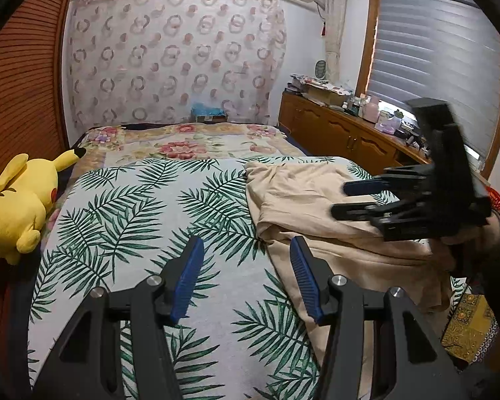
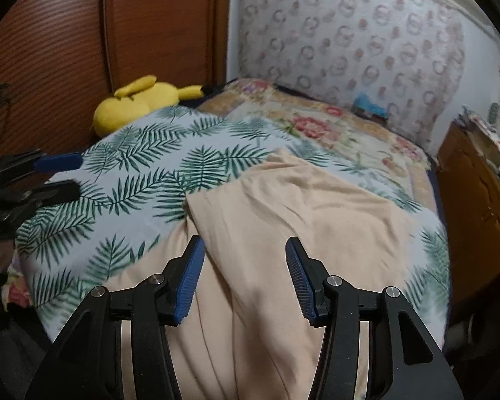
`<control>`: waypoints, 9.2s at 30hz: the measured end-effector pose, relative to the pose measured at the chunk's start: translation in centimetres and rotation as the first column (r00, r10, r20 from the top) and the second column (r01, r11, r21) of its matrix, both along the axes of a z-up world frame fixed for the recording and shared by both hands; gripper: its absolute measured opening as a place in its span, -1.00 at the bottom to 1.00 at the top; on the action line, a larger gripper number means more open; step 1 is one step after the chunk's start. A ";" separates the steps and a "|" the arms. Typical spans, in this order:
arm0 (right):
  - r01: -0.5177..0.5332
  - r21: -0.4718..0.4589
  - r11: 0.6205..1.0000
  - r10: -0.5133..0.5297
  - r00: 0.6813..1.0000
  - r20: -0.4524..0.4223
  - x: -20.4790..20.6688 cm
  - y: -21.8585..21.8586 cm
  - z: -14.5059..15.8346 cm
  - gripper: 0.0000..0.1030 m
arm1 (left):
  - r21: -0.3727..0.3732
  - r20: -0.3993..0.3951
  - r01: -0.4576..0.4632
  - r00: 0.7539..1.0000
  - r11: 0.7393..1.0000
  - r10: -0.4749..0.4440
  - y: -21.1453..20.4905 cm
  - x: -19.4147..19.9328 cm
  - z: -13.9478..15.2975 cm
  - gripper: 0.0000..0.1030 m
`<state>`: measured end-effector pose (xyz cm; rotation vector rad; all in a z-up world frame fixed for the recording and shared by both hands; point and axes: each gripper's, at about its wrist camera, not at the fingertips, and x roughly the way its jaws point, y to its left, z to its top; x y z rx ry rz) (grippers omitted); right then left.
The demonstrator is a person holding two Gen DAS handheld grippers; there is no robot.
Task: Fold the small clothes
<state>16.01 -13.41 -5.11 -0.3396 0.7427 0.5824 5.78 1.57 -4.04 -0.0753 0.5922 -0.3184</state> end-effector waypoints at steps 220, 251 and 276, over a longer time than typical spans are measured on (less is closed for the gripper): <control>0.307 0.120 0.944 -0.315 0.947 0.058 12.1 -17.6 1.7 -0.50 | 0.038 -0.202 0.168 0.967 0.985 -0.157 -6.4 23.5 -0.9 -0.54; 0.370 0.034 0.928 -0.369 0.929 -0.034 19.6 -20.4 -0.7 -0.96 | 0.094 -0.248 0.126 0.964 0.988 -0.099 -6.6 28.7 -3.6 -0.17; 0.453 0.086 0.887 -0.424 0.875 -0.234 13.5 -18.1 -4.6 0.44 | 0.071 -0.308 0.263 0.923 0.962 -0.229 -9.7 25.4 -5.5 -0.07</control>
